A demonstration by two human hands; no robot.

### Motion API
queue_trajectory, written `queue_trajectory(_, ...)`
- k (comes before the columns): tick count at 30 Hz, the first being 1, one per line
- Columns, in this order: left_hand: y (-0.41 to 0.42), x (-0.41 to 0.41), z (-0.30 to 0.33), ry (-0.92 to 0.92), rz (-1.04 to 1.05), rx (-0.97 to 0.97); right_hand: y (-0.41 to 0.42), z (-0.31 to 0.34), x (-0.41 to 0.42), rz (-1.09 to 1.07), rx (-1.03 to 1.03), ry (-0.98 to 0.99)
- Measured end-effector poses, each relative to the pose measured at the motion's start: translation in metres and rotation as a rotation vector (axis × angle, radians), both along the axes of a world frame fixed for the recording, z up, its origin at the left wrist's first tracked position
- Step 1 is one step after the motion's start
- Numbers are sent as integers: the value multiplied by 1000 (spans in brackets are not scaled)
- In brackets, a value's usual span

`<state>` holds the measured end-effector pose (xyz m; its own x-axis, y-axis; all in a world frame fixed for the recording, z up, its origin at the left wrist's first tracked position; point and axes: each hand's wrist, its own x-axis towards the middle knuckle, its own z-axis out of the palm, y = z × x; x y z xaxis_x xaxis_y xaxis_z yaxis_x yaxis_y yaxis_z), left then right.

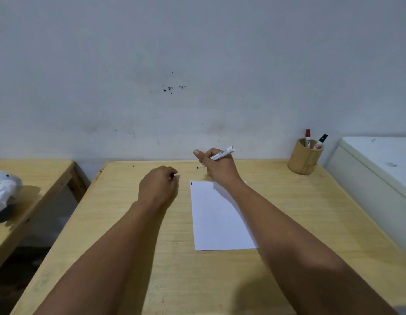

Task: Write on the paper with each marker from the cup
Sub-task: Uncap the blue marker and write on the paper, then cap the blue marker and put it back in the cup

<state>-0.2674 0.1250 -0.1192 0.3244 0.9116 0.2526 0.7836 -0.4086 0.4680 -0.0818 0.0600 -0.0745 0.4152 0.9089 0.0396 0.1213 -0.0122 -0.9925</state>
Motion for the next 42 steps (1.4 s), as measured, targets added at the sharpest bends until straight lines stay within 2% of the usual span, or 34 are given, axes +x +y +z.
queue_trajectory(3, 6, 0, -1, -47, 27, -4, -13, 9, 13, 106, -16, -18)
queue_trajectory(6, 4, 3, 12, -208, 44, -135, -28, 12, 23, 231, -42, 23)
queue_trajectory(11, -7, 16, 55, -558, -15, -317, -49, 18, 24, 179, 10, 217)
queue_trajectory(14, -18, 23, 82, -720, -34, -411, -58, 16, 16, 149, 55, 44)
queue_trajectory(17, -30, 31, 102, -805, -52, -464, -64, 14, 12, 133, 69, -103)
queue_trajectory(21, -42, 40, 114, -786, -77, -456, -70, 17, 10, 121, 69, -164)
queue_trajectory(30, -62, 62, 122, -616, -142, -354, -82, 30, 22, 76, 80, -176)
queue_trajectory(35, -77, 90, 118, -637, -184, -357, -89, 23, 42, 31, 104, -122)
queue_trajectory(39, -85, 138, 123, -453, -346, -387, -98, 19, 86, -58, 103, -22)
queue_trajectory(42, -93, 186, 124, -337, -420, -296, -95, 38, 137, -256, 105, -154)
